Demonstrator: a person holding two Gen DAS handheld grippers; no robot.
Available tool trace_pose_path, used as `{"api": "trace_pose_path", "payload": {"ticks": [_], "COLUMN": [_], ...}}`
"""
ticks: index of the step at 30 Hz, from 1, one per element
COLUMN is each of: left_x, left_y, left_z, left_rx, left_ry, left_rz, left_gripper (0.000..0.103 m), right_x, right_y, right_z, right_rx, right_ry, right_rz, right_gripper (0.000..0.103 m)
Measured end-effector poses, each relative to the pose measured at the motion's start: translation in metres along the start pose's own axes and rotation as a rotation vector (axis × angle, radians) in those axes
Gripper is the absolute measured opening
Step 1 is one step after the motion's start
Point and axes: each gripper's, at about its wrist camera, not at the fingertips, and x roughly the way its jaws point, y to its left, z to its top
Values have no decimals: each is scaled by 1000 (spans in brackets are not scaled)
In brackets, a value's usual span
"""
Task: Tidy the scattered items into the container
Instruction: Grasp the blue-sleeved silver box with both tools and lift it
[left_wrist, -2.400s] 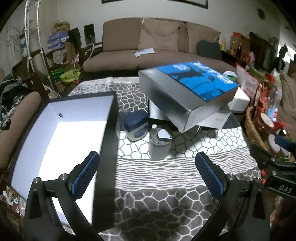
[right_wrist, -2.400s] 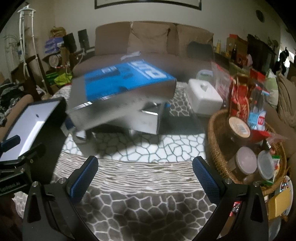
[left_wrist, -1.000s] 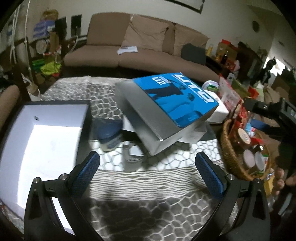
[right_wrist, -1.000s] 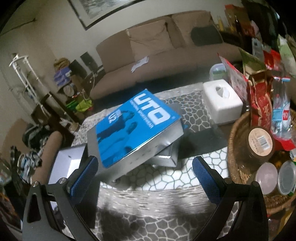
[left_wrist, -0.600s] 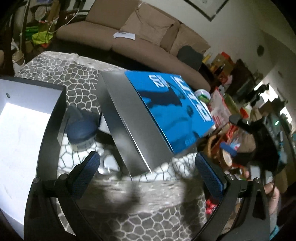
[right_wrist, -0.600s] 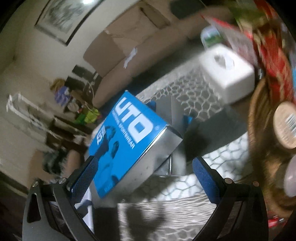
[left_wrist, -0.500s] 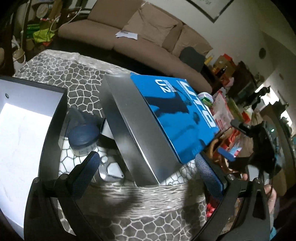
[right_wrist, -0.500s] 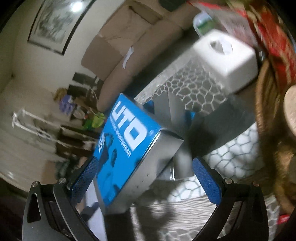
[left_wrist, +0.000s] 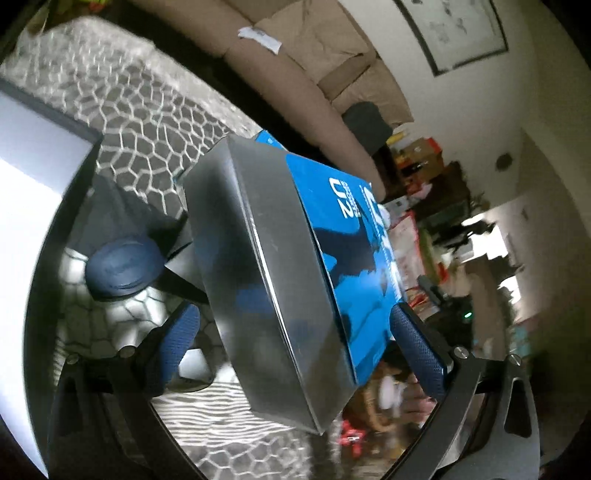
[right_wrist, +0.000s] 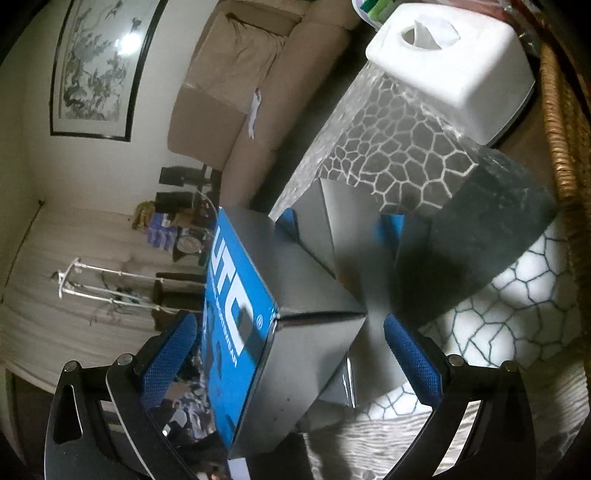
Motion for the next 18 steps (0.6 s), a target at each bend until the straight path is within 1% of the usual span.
{"api": "trace_pose_path", "payload": {"ticks": [2, 6, 10, 13, 14, 16, 18], "left_x": [5, 13, 26, 35, 37, 40, 44], "left_y": [9, 34, 48, 59, 62, 66, 70], "left_z": [4, 12, 16, 17, 18, 20, 22], "left_rx": [-45, -146, -199, -260, -267, -274, -288], "left_ry": [8, 26, 75, 105, 104, 107, 119], "left_rz": [-36, -123, -190, -252, -263, -256, -268], "left_gripper": [103, 103, 103, 103, 103, 103, 103], "right_x": [3, 10, 16, 20, 21, 24, 28], "right_y": [-3, -11, -14, -16, -17, -20, -22], "right_z": [2, 5, 7, 7, 7, 7, 8], "right_rx": [8, 56, 70, 80, 86, 102, 100], "right_ry": [-1, 19, 42, 55, 56, 62, 69], "right_rz": [8, 59, 84, 97, 102, 114, 113], "right_gripper": [103, 103, 103, 103, 103, 103, 103]}}
